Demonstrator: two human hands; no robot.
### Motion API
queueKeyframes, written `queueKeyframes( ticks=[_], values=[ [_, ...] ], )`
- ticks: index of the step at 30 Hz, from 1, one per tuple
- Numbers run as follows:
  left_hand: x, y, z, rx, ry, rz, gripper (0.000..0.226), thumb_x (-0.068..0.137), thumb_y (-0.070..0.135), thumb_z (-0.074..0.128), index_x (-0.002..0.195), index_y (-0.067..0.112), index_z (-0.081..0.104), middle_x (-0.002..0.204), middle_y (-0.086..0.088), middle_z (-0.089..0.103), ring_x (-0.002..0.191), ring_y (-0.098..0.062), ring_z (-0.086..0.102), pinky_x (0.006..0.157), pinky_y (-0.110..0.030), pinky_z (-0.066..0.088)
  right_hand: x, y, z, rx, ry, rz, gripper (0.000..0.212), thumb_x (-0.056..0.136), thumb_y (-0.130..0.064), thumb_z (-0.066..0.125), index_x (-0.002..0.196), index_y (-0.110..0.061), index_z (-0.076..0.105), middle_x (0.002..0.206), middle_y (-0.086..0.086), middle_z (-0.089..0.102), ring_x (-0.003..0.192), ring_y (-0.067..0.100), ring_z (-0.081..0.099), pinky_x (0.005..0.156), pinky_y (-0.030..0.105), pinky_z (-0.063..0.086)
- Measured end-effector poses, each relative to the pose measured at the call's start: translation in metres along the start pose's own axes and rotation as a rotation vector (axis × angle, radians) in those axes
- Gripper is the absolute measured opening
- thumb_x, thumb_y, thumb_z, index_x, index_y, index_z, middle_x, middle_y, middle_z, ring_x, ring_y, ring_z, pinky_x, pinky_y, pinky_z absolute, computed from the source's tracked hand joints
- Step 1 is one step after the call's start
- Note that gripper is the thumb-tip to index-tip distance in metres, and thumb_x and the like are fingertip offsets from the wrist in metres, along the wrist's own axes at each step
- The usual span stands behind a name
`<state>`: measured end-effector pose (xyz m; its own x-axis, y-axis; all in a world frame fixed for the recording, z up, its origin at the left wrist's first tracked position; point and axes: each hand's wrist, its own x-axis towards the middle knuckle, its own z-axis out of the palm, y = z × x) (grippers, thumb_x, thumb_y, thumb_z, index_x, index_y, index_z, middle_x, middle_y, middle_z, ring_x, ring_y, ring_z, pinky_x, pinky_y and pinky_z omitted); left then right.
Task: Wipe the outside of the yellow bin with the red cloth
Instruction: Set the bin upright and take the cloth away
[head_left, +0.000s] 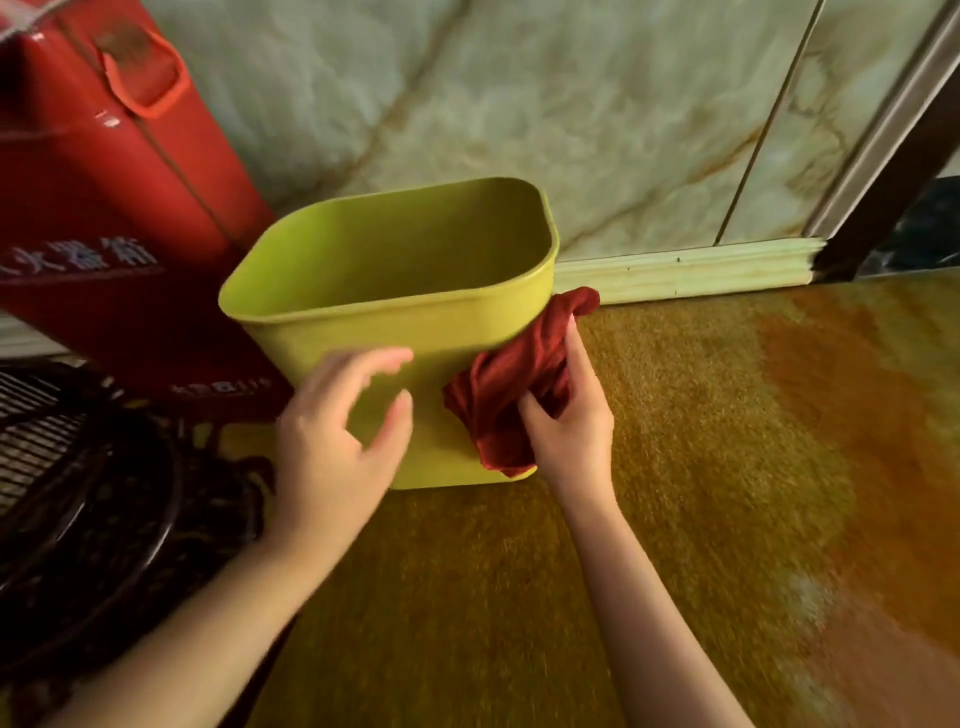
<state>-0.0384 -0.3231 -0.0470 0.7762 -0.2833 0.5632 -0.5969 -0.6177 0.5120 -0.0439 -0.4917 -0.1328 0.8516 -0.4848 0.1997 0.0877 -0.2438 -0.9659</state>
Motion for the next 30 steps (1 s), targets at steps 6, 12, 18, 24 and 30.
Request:
queueKeyframes(
  ticks=[6,12,18,24,30],
  values=[
    [-0.028,-0.003,0.047,-0.189,-0.237,-0.415,0.061,0.071,0.018,0.071,0.126,0.022,0.044,0.121,0.006,0.055,0.113,-0.008,0.049,0.098,-0.023,0.038,-0.019,-0.004,-0.001,0.053,0.136,0.155,0.074,0.071,-0.018,0.074,0.131,-0.036,0.034,0.119,-0.013,0.056,0.109,0.003,0.057,0.096,0.039,0.051],
    [-0.039,-0.01,0.069,-0.167,-0.206,-0.452,0.024,0.068,0.022,0.074,0.088,0.011,0.066,0.085,-0.003,0.059,0.083,-0.017,0.055,0.068,-0.017,0.034,-0.031,0.001,-0.021,-0.031,0.037,0.135,0.089,0.072,-0.014,0.074,0.139,-0.043,0.024,0.111,-0.011,0.057,0.095,0.004,0.06,0.082,0.023,0.052],
    [-0.056,-0.023,0.059,-0.513,-0.292,-0.652,0.01,0.082,0.018,0.061,0.084,0.008,0.065,0.083,-0.011,0.067,0.077,-0.016,0.058,0.071,-0.034,0.041,-0.037,0.004,-0.033,-0.107,-0.122,0.199,0.042,0.071,-0.013,0.072,0.108,-0.026,0.056,0.095,-0.015,0.063,0.086,-0.003,0.061,0.081,0.029,0.054],
    [-0.055,-0.036,0.028,-0.654,-0.417,-0.828,0.007,0.085,0.012,0.056,0.082,0.015,0.061,0.081,-0.003,0.063,0.08,-0.017,0.057,0.074,-0.032,0.042,-0.033,-0.012,-0.05,-0.18,-0.38,0.338,0.027,0.077,-0.002,0.062,0.085,-0.027,0.065,0.086,0.012,0.074,0.083,0.027,0.07,0.076,0.051,0.057],
    [-0.037,-0.053,-0.034,-0.546,-0.678,-0.84,0.016,0.085,0.018,0.057,0.096,0.008,0.061,0.081,-0.002,0.06,0.073,-0.014,0.049,0.058,-0.027,0.028,-0.034,-0.043,-0.039,-0.473,-0.514,0.2,0.016,0.075,-0.018,0.07,0.081,-0.033,0.07,0.073,0.005,0.067,0.062,0.014,0.056,0.065,0.038,0.05]
  ],
)
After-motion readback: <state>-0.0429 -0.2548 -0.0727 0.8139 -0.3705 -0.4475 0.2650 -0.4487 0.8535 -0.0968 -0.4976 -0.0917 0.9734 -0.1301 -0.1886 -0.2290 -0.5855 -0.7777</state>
